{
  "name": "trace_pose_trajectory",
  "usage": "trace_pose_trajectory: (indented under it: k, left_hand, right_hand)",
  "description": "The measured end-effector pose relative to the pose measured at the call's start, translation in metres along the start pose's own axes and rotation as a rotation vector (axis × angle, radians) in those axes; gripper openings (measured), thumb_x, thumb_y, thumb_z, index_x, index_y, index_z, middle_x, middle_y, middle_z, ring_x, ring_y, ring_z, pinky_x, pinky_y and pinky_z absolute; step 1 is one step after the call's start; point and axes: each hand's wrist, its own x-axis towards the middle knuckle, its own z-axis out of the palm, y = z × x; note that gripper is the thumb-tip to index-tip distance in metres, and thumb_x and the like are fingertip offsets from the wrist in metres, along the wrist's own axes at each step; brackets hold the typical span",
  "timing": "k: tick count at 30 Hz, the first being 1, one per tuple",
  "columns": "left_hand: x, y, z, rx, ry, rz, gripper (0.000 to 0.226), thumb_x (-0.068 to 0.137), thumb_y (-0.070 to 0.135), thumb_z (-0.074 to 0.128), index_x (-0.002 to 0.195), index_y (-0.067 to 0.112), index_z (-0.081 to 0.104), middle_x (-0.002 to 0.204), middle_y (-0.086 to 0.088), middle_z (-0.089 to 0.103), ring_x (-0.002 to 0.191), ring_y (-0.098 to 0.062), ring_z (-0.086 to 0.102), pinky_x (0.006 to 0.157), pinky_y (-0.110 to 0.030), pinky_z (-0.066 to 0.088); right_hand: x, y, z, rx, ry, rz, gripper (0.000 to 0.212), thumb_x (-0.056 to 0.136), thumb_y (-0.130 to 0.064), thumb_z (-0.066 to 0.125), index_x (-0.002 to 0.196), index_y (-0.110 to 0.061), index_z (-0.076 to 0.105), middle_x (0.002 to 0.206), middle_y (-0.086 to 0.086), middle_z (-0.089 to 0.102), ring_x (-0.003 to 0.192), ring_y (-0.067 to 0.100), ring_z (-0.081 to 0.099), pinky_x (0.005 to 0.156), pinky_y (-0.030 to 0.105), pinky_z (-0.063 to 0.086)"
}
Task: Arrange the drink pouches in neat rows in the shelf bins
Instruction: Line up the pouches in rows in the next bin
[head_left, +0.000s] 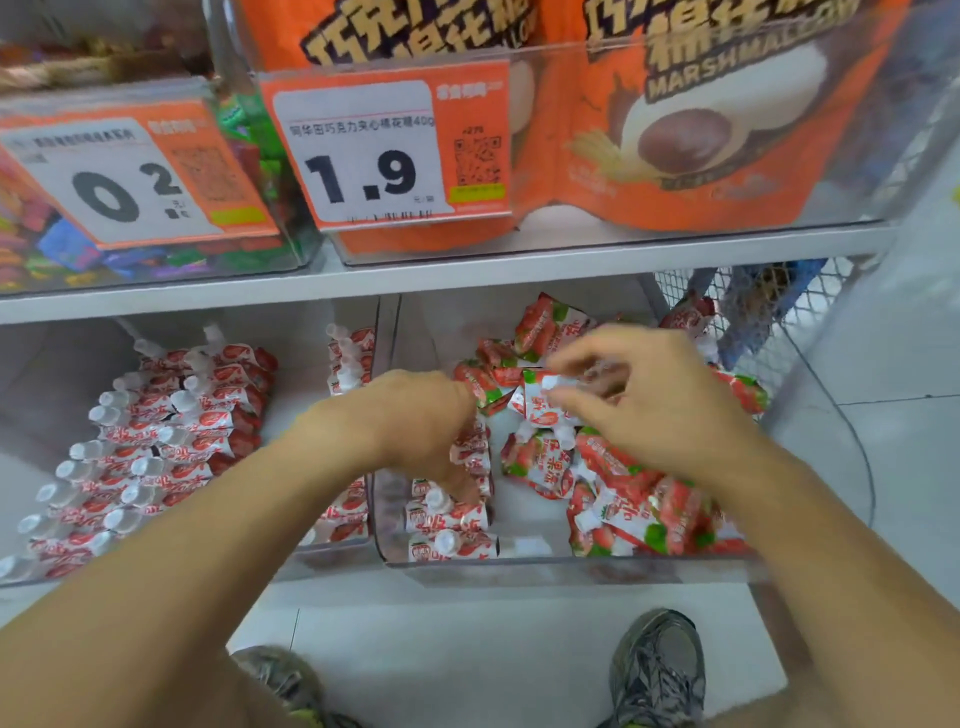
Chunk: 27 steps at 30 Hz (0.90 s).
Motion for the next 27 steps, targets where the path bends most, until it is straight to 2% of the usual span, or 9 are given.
trace_pose_trajectory:
  k: [2, 5, 8, 12, 15, 18, 21, 24, 27]
  left_hand:
    - [-0.001, -0.001, 0.001, 0.009, -0.003, 0.008, 0.074, 0.063, 0.076, 0.067, 0.114, 0.022, 0.060, 0.107, 0.004, 0.067, 0.095, -0.021, 0.062, 0.078, -0.035, 0.051]
    - [-0.006, -0.002, 0.000, 0.006, 0.025, 0.015, 0.075, 0.065, 0.077, 0.064, 0.121, 0.027, 0.060, 0.112, 0.007, 0.068, 0.097, -0.019, 0.063, 0.083, -0.033, 0.051]
    - [-0.012, -0.003, 0.006, -0.008, 0.145, 0.032, 0.073, 0.069, 0.076, 0.060, 0.124, 0.028, 0.060, 0.105, 0.008, 0.070, 0.095, -0.017, 0.062, 0.091, -0.031, 0.043]
    - [-0.021, -0.006, 0.018, -0.063, 0.244, 0.044, 0.085, 0.063, 0.091, 0.034, 0.118, 0.031, 0.062, 0.089, 0.010, 0.072, 0.097, -0.010, 0.064, 0.117, -0.030, 0.014]
    - [-0.029, -0.008, 0.027, -0.100, 0.299, 0.048, 0.081, 0.069, 0.087, 0.027, 0.118, 0.032, 0.060, 0.086, 0.010, 0.074, 0.098, -0.006, 0.066, 0.119, -0.030, -0.001]
    - [-0.033, -0.006, 0.033, -0.111, 0.422, 0.063, 0.058, 0.079, 0.072, 0.047, 0.109, 0.027, 0.068, 0.093, 0.008, 0.073, 0.098, -0.014, 0.065, 0.119, -0.042, 0.019]
    - [-0.044, -0.001, 0.041, -0.247, 0.551, 0.058, 0.049, 0.082, 0.060, 0.058, 0.111, 0.022, 0.067, 0.112, 0.001, 0.067, 0.117, -0.023, 0.055, 0.113, -0.047, 0.030]
    - [-0.063, 0.000, 0.062, -0.493, 0.684, -0.051, 0.059, 0.083, 0.048, 0.067, 0.133, 0.021, 0.051, 0.150, -0.004, 0.033, 0.145, -0.021, 0.021, 0.117, -0.034, 0.021]
    - [-0.077, 0.002, 0.072, -0.771, 0.704, -0.250, 0.078, 0.079, 0.037, 0.072, 0.145, 0.022, 0.032, 0.151, 0.005, 0.027, 0.138, -0.008, 0.030, 0.108, -0.007, 0.020]
  right_hand:
    - [0.006, 0.015, -0.012, -0.339, -0.034, 0.083, 0.065, 0.075, -0.048, 0.081, 0.134, -0.031, 0.058, 0.123, 0.003, 0.061, 0.115, 0.020, 0.055, 0.102, 0.038, 0.045]
    - [0.010, 0.027, -0.014, -0.603, -0.237, 0.193, 0.078, 0.073, -0.065, 0.073, 0.140, -0.034, 0.051, 0.132, 0.003, 0.057, 0.124, 0.028, 0.046, 0.106, 0.043, 0.036]
    - [0.011, 0.026, -0.015, -0.520, -0.164, 0.124, 0.059, 0.082, -0.056, 0.071, 0.133, -0.030, 0.059, 0.124, 0.001, 0.066, 0.117, 0.026, 0.057, 0.099, 0.039, 0.044]
    - [0.015, 0.012, -0.006, -0.099, 0.078, 0.028, 0.037, 0.095, -0.048, 0.057, 0.114, -0.018, 0.066, 0.080, -0.007, 0.071, 0.073, 0.010, 0.067, 0.067, 0.029, 0.050]
    - [0.028, -0.005, 0.024, 0.087, 0.002, 0.026, 0.042, 0.099, -0.035, 0.056, 0.137, -0.017, 0.049, 0.104, -0.009, 0.066, 0.091, -0.001, 0.058, 0.084, 0.019, 0.044]
    - [0.045, -0.008, 0.061, 0.169, -0.171, 0.034, 0.041, 0.096, -0.022, 0.061, 0.136, -0.021, 0.050, 0.125, -0.001, 0.062, 0.110, 0.013, 0.060, 0.097, 0.032, 0.050]
    - [0.063, -0.006, 0.084, 0.017, -0.266, 0.034, 0.039, 0.087, -0.012, 0.069, 0.121, -0.026, 0.056, 0.118, -0.001, 0.064, 0.101, 0.017, 0.061, 0.086, 0.033, 0.052]
    - [0.077, -0.010, 0.087, -0.183, -0.356, 0.007, 0.042, 0.082, -0.020, 0.073, 0.118, -0.023, 0.053, 0.112, 0.001, 0.064, 0.096, 0.021, 0.062, 0.071, 0.026, 0.042]
    - [0.088, -0.018, 0.086, -0.340, -0.414, -0.029, 0.059, 0.089, -0.038, 0.070, 0.140, -0.020, 0.046, 0.134, 0.005, 0.059, 0.118, 0.026, 0.059, 0.087, 0.031, 0.048]
